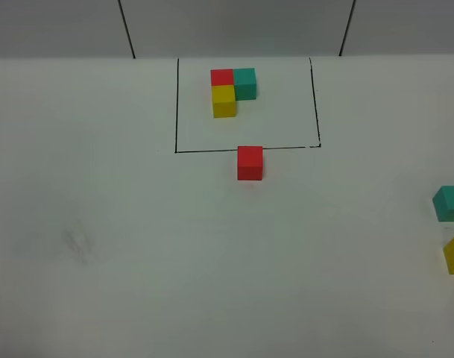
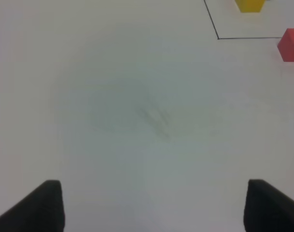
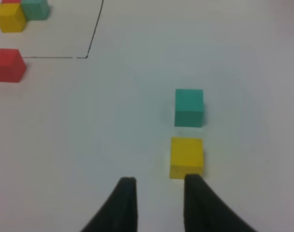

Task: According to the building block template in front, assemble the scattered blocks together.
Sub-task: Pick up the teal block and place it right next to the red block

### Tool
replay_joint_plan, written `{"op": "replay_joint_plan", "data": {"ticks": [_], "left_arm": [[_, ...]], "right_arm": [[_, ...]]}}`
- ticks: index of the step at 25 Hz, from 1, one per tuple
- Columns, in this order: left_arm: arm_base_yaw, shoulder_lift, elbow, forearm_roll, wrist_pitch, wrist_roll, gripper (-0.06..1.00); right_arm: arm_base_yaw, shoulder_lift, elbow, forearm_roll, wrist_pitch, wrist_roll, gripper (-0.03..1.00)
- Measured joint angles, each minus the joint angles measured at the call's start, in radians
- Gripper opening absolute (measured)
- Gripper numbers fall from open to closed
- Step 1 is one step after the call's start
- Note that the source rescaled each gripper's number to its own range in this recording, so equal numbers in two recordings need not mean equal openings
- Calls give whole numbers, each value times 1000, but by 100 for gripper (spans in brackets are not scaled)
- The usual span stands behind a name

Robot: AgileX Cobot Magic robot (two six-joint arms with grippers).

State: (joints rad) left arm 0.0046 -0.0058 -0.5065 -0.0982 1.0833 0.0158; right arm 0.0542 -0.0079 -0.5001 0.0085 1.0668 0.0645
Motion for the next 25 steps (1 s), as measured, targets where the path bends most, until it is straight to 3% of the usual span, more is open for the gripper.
{"op": "replay_joint_plan", "data": {"ticks": [7, 10, 13, 18, 19, 21, 25], "left_arm": [[0, 0, 0, 0, 0, 0, 70], [0, 0, 0, 0, 0, 0, 70], [0, 0, 0, 0, 0, 0, 70], [0, 0, 0, 0, 0, 0, 70], [0, 0, 0, 0, -1, 0, 70], [0, 0, 0, 0, -1, 0, 70], [0, 0, 0, 1, -1, 0, 70]], "right_arm": [[0, 0, 0, 0, 0, 1, 0], [0, 0, 0, 15, 0, 7, 5], [0, 0, 0, 83, 0, 6, 23], [0, 18, -5, 168, 0, -22, 83], [0, 34, -6, 175, 0, -29, 90], [0, 85, -7, 181, -1, -48, 96], [0, 263, -14, 153, -29, -93, 100]]}}
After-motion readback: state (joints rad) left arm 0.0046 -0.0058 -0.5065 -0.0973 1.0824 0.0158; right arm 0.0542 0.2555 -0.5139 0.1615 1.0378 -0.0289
